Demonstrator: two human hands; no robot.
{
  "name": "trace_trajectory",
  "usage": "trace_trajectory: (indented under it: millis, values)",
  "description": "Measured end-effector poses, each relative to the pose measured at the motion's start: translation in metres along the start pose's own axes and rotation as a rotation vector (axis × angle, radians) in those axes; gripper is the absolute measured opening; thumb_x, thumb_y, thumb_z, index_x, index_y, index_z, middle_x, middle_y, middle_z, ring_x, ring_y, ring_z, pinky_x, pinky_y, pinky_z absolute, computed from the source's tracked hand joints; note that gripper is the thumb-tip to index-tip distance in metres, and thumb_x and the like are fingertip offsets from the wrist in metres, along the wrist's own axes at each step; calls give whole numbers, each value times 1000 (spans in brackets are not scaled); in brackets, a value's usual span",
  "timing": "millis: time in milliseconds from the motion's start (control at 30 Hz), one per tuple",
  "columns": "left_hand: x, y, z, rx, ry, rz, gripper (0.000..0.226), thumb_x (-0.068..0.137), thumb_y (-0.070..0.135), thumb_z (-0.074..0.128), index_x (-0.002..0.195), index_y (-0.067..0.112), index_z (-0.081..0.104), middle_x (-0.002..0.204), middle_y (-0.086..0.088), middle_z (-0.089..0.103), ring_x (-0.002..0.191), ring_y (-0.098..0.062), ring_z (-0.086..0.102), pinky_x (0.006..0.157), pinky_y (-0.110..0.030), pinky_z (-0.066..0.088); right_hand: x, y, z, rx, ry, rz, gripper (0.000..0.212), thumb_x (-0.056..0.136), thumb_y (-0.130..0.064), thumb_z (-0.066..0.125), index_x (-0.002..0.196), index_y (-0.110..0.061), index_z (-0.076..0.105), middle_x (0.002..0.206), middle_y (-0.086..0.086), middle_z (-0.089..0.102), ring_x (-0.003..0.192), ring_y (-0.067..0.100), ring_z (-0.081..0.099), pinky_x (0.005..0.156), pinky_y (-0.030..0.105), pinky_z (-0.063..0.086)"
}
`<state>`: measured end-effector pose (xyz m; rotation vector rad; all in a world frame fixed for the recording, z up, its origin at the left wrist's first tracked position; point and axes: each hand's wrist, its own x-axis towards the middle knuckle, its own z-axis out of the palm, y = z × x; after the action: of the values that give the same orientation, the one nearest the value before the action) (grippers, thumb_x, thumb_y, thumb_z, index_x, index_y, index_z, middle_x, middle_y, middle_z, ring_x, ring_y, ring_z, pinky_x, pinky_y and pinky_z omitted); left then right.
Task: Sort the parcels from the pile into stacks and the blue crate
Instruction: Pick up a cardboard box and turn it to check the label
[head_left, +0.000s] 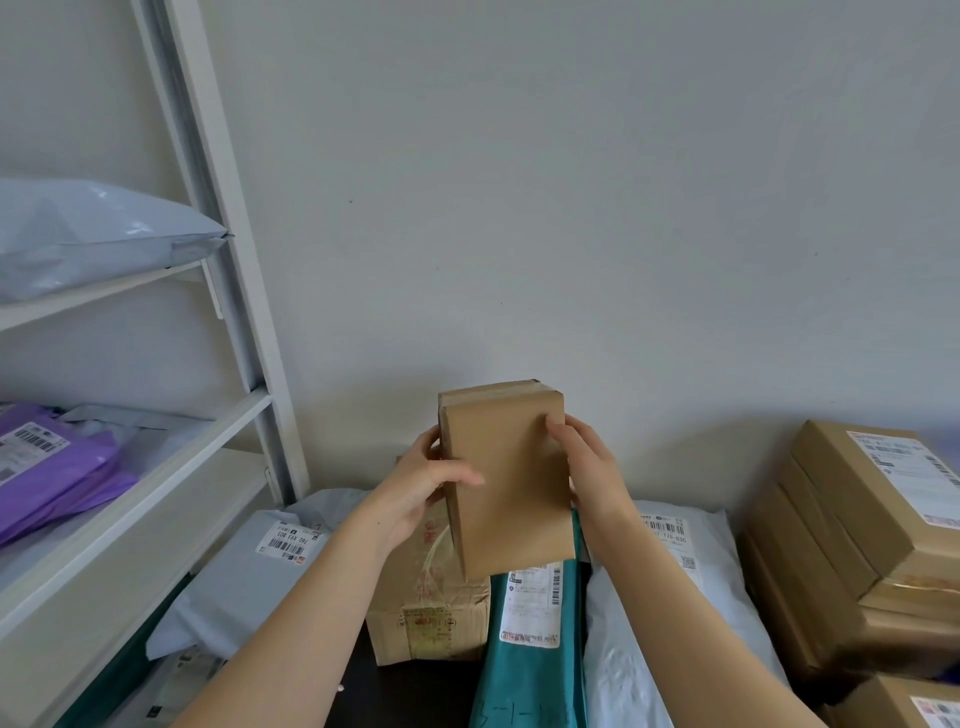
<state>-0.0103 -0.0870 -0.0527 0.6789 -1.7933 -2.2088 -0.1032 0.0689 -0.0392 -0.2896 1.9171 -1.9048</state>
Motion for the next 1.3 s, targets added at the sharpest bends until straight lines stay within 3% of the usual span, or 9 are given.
trace_trajectory:
  millis: [167, 400, 600, 767, 900, 1000, 1067, 1133, 1300]
  values:
    - [1, -2, 1, 1, -27, 46, 86, 66, -21, 68, 137, 20, 42, 120, -5, 60, 108, -23, 58, 79, -29, 48, -2, -3, 0, 2, 33, 7, 19, 90, -47, 56, 106, -36, 56, 112, -10, 56, 114, 15, 49, 102, 36, 40]
    - [-1, -4, 4, 177, -76, 155, 111, 63, -20, 72, 146, 35, 23, 133, 10, 46, 118, -11, 48, 84, -26, 49, -4, -5, 1, -19, 89, 21, 38, 87, -49, 60, 118, -28, 51, 115, -4, 55, 110, 17, 52, 100, 38, 44]
    - [-1, -4, 4, 256, -74, 175, 116, 62, -18, 75, 146, 38, 19, 131, 11, 42, 121, -15, 44, 90, -29, 47, -2, -5, 0, -3, 105, 36, 20, 93, -38, 53, 110, -26, 53, 106, -4, 55, 107, 18, 50, 99, 38, 43]
    - [2, -5, 3, 246, -54, 173, 114, 61, -19, 74, 146, 37, 22, 127, 14, 45, 121, -14, 44, 91, -31, 47, 3, -4, -2, 6, 135, 49, 19, 98, -39, 44, 105, -25, 54, 117, 0, 56, 116, 21, 51, 108, 43, 39]
    - [6, -7, 2, 139, -5, 157, 110, 59, -20, 73, 144, 33, 28, 135, 8, 47, 120, -16, 49, 85, -31, 48, 4, 1, -3, 5, 113, 44, 46, 99, -51, 36, 110, -13, 60, 125, 9, 58, 121, 25, 52, 111, 42, 36]
    - [7, -7, 2, 78, 39, 145, 107, 60, -20, 73, 145, 27, 30, 131, 4, 51, 113, -15, 51, 82, -30, 48, 1, 6, -1, -1, 81, -15, 37, 100, -47, 37, 116, -21, 58, 127, 7, 58, 123, 22, 51, 110, 41, 37]
    - [9, -6, 3, 21, 76, 136, 106, 61, -19, 75, 145, 25, 29, 129, 1, 52, 111, -17, 53, 85, -33, 49, -1, 9, 0, -21, 43, -55, 37, 99, -45, 42, 130, -28, 50, 132, -2, 54, 125, 18, 48, 111, 41, 35]
    - [10, -4, 3, -30, 102, 117, 104, 62, -11, 79, 146, 25, 28, 126, -4, 55, 110, -22, 55, 92, -39, 48, -5, 11, 1, -89, -16, -84, 51, 96, -39, 50, 144, -31, 35, 132, -7, 50, 122, 14, 46, 108, 36, 35]
    - [8, 1, 6, -70, 146, 66, 92, 72, 20, 81, 146, 24, 27, 115, -5, 61, 99, -18, 60, 92, -42, 48, -8, 14, 5, -248, -97, -168, 89, 84, -32, 71, 152, -32, 14, 140, -4, 45, 125, 16, 45, 99, 30, 37]
